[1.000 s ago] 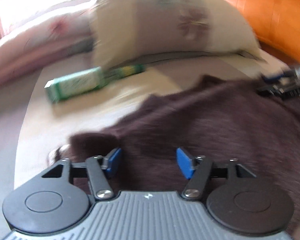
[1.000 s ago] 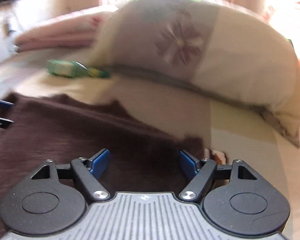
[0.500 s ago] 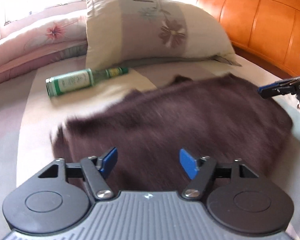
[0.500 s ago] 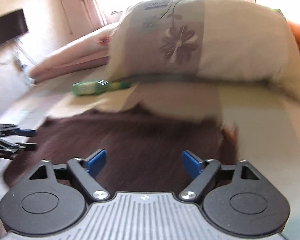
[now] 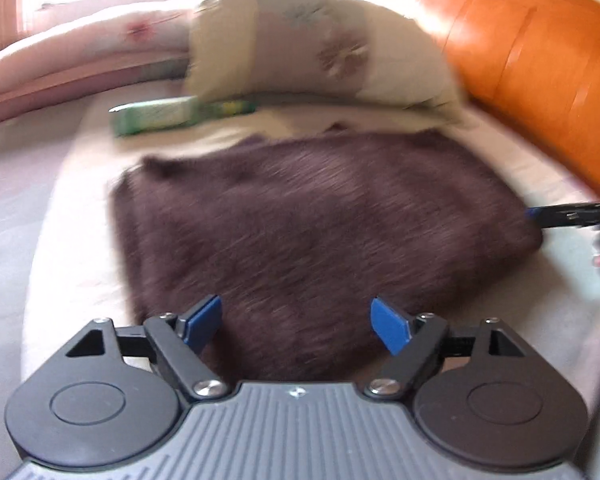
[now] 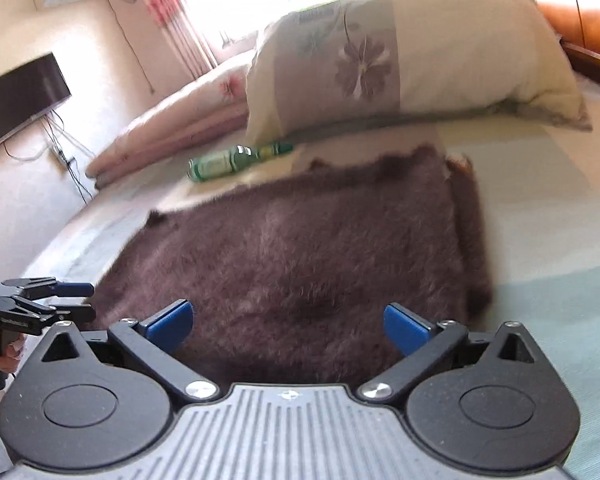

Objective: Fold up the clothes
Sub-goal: 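Pull both open grippers back above the folded sweater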

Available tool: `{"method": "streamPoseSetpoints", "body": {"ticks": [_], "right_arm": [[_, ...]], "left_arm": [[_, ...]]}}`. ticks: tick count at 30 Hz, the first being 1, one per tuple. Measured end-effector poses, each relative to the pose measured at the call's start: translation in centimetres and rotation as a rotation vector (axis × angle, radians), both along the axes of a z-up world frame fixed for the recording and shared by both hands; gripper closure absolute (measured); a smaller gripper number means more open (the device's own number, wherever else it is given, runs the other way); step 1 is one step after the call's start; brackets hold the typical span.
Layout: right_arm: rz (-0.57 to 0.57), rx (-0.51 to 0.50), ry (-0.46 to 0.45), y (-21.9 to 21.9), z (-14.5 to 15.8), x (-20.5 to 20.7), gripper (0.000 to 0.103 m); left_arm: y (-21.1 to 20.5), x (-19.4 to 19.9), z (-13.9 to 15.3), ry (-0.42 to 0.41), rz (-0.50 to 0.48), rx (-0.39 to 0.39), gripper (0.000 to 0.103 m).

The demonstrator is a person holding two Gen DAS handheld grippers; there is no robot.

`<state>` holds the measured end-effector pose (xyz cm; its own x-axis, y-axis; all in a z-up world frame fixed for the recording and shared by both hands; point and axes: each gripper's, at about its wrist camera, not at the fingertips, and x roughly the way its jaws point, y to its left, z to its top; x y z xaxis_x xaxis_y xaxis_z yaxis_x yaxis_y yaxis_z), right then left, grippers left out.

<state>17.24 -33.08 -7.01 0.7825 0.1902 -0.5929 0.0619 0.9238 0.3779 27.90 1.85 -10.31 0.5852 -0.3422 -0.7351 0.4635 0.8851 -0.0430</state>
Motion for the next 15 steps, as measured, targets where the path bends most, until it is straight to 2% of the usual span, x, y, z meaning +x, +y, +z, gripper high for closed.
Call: {"method": "streamPoseSetpoints", "body": {"ticks": [1,3,5,10,13,15], "right_arm": [[-0.023,-0.007,0.028,-0.2,-0.5,0.1,0.0],[-0.053,0.037,0.041,-1.4,-0.9,-0.9,0.002],[-0.063,0.055,0.033,-2.2,-0.2,-2.4,0.002],[-0.059,0.0,0.016,-1.9,1.6,-4.3,0.0],[-0.03,0.011,-0.017,-0.5,2.0,-4.2,0.0],[-0.027,0.016,-0.018,0.3,1.6,-3.7,0.0]], "left_arm": [[0.3,0.1,-0.5,0.016,0.062,0.05,0.021],[2.6,-0.2,-0.5,0.057,0.117,-0.014,0.021],[3.9,-1.0,0.5,0.041,0.124,-0.04,0.022],[2.4,-2.7,2.8,-0.047,0.017,-0.055,0.021],[0.1,-2.6,2.6,-0.085,-0.044,-0.076,0.021],[-1.0,-1.8,1.5,-0.054,-0.028,-0.09,0.021]]}}
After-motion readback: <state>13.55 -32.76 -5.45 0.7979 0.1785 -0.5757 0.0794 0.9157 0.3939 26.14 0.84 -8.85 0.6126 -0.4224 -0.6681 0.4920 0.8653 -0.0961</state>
